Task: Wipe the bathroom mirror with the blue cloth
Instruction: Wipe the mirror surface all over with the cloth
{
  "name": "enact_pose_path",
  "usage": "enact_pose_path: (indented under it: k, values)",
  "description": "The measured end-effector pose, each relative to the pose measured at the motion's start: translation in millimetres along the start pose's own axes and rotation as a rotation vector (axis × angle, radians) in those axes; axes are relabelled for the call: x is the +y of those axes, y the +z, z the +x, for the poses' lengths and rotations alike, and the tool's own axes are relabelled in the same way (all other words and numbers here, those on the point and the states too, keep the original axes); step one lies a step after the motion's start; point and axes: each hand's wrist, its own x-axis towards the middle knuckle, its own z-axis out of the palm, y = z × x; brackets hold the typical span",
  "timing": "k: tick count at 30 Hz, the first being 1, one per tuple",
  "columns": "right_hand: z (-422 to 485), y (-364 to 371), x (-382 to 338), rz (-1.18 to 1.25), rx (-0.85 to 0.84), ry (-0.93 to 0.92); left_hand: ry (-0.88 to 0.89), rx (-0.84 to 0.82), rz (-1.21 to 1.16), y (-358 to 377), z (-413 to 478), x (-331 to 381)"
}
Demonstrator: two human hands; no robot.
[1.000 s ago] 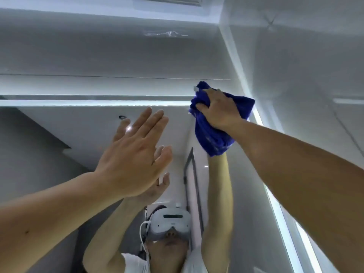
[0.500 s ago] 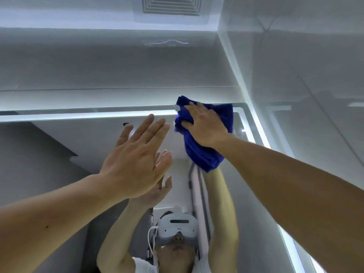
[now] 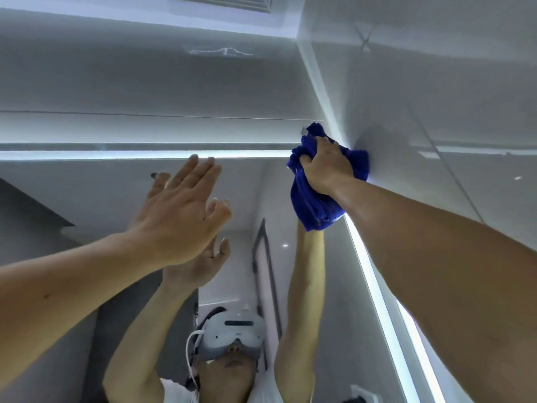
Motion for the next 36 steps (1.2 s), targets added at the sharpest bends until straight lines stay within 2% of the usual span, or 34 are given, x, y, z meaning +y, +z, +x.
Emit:
enact_pose_path:
  k: [6, 13, 19, 23, 36]
  values:
    - [-51.3, 5.4, 16.7, 0.033, 0.053, 0.038, 0.000, -0.008, -0.110, 1.2, -18.8, 20.8]
    - [-150.2, 17.7, 39.8, 0.214, 0.219, 0.122, 0.069, -0.028, -0.195, 24.3, -45.6, 51.4]
    - [-233.7, 28.3, 68.5, 0.201, 0.211, 0.153, 0.057, -0.009, -0.303, 43.1, -73.6, 79.2]
    - [-286.0, 28.8, 89.1, 0.178, 0.183, 0.134, 0.084, -0.067, -0.353, 54.4, -98.7, 100.5]
    - [-479.2, 31.0, 136.1, 0.153, 0.128, 0.166, 0.265, -0.272, -0.271, 80.2, -204.5, 155.0]
